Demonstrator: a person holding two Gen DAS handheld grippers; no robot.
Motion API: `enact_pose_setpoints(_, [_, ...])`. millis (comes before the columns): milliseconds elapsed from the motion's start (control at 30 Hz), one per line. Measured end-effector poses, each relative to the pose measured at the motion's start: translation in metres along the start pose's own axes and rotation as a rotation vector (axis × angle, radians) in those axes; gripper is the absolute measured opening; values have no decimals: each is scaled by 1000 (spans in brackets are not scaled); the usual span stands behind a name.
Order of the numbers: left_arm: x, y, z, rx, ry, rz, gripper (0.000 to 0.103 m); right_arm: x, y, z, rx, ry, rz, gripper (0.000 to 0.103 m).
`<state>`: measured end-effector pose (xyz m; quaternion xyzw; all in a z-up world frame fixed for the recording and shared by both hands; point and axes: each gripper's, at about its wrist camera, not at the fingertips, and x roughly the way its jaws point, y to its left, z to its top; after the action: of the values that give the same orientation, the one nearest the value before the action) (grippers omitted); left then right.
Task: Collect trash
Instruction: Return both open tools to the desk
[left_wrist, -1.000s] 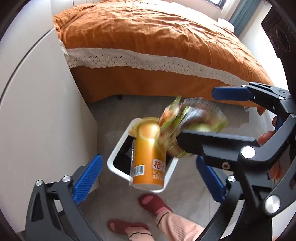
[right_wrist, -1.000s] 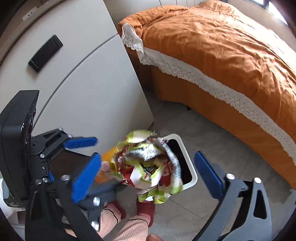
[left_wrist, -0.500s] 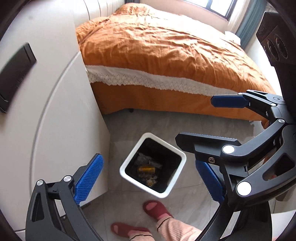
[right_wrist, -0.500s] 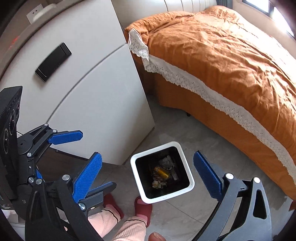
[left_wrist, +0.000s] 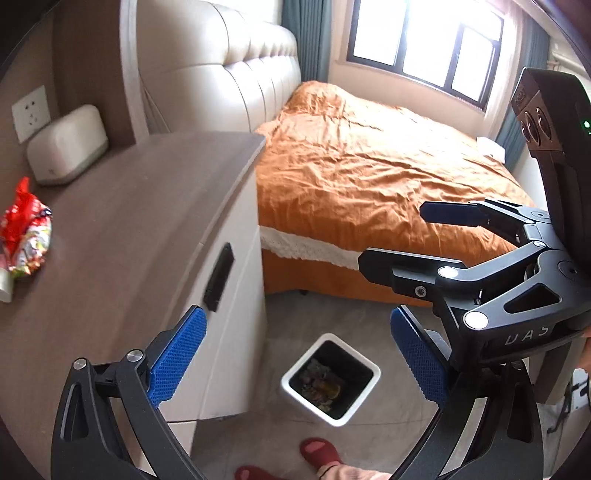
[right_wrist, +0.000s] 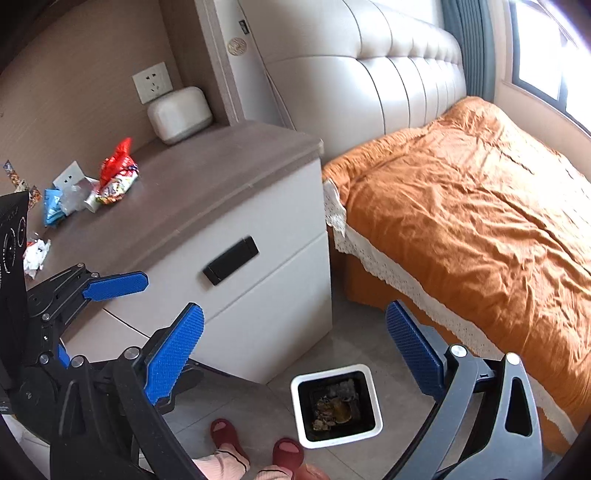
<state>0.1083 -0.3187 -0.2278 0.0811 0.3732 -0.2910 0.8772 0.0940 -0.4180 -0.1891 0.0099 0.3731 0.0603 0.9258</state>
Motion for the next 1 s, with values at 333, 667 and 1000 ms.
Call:
enact_pose_setpoints(333, [-89, 71, 4, -101, -136, 225, 98, -5, 89, 55, -152, -84, 148, 98])
enact_pose_setpoints(667, [-162, 161, -39, -253, -152, 442, 98, 13, 181, 85, -282, -112, 263, 98])
enact_pose_setpoints(1000, [-190, 232, -88, -401, -125, 611, 98, 52, 244, 99, -338, -99, 254, 98])
